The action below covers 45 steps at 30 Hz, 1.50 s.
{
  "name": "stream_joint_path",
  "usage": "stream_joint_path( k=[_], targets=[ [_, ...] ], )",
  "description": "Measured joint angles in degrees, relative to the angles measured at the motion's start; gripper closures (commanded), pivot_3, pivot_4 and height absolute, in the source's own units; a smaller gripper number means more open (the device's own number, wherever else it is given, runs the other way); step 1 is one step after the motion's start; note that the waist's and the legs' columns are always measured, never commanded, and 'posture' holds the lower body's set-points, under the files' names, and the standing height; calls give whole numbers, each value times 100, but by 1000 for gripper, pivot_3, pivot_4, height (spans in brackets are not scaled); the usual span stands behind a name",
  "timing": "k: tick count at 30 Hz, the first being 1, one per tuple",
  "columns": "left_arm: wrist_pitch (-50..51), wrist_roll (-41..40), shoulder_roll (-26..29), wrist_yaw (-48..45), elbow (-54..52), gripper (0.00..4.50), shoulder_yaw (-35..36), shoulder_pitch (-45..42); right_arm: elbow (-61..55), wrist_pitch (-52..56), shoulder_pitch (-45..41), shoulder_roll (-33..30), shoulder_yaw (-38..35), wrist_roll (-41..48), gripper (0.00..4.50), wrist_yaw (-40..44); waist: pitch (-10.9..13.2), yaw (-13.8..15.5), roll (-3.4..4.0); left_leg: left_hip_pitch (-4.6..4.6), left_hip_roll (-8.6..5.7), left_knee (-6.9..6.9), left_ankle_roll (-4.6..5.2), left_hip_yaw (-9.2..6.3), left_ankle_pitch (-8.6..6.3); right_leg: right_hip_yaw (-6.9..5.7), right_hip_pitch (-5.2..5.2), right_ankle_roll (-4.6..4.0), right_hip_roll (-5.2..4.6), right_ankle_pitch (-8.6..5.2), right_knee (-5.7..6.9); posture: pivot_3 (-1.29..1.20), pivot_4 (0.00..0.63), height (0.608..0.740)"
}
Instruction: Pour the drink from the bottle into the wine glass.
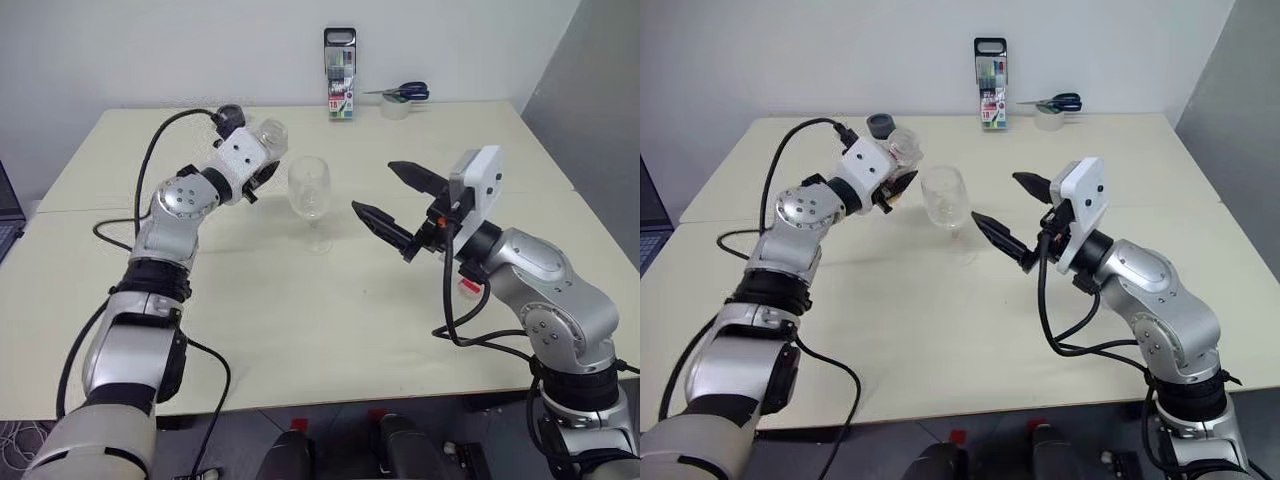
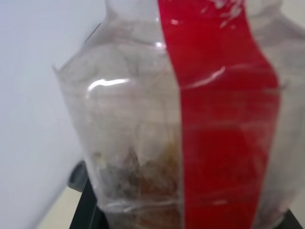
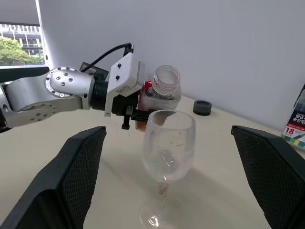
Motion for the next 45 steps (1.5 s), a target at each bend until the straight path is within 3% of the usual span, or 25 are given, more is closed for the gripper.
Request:
stream_joint_path(
  k=[22,39,45],
  targets=[
    [-1942,1838,540,550,1156,2865,-1060,-969,-1,22,-25,186,38,-248,0,-100,0,-11,0,0,-2,4,2,7,0,4,-4,0,2,0,9,0,150,740],
    [-2474,2692,616,1260,1699,2865,-1477,-1460,6,33,-65,280,41,-248,0,-117,0,-14,0,-9,-42,22,2,-1,0,1,-7,1,1,0,17,0,150,740],
    [-2594,2939,666,1481,1775,2865,-1644,-1664,6,43,-65,307,41,-248,0,-166,0,-14,0,-60,-49,70,3,-21,0,-15,-39,8,-2,0,51,0,150,740]
  ],
)
